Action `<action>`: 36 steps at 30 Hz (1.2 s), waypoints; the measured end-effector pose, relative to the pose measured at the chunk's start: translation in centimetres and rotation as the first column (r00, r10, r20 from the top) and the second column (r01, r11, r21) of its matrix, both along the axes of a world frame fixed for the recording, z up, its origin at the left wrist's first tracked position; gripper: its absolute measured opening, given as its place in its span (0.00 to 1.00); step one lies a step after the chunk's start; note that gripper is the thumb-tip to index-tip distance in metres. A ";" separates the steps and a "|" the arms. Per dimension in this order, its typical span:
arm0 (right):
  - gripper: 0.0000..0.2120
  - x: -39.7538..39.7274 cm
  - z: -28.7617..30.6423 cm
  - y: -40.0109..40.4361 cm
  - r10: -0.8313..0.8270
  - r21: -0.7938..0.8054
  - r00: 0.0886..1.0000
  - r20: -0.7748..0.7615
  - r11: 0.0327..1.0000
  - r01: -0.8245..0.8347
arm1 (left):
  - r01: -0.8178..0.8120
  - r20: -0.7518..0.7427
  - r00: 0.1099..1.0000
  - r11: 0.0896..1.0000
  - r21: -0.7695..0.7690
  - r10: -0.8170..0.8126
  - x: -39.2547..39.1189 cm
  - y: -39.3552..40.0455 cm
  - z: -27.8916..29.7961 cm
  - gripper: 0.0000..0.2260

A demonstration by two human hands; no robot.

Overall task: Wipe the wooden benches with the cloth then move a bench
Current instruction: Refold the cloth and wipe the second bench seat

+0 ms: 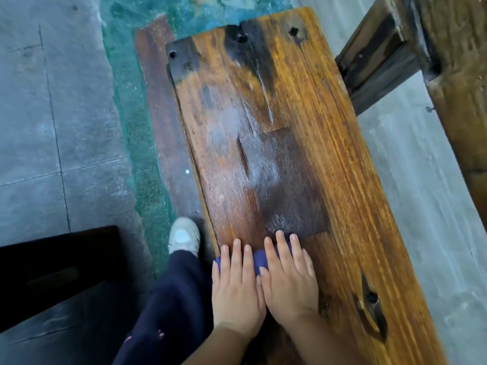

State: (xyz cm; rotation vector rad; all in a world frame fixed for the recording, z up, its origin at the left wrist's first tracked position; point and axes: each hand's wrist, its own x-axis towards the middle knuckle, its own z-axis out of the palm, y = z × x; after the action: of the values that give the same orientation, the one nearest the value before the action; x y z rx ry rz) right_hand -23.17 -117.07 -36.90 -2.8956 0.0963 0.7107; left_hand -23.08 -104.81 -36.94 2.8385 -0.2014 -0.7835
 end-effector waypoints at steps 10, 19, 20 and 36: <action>0.30 8.5 -1.7 -0.1 0.243 -0.001 0.966 0.086 0.970 -0.244 | 0.031 0.121 0.992 0.992 -0.125 -0.016 6.9 2.5 -2.0 0.29; 0.31 31.5 -1.5 5.3 0.144 -0.088 0.977 0.157 0.987 -0.131 | -0.015 0.274 0.959 0.979 -0.205 0.072 30.2 6.5 -2.5 0.30; 0.31 34.4 -1.7 5.8 0.134 -0.095 0.976 0.170 0.988 -0.120 | -0.037 0.285 0.953 0.977 -0.211 0.098 33.1 6.9 -2.6 0.30; 0.24 56.2 -2.9 7.9 0.239 -0.060 0.923 0.301 0.971 -0.232 | 0.016 0.338 0.939 0.975 -0.222 0.062 54.1 10.1 -3.8 0.27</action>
State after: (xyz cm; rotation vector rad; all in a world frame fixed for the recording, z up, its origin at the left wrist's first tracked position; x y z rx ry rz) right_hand 33.01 -109.21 -39.84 -3.0288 -0.2877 0.2823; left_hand 31.01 -94.67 -40.77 2.7334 -0.2841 -0.2335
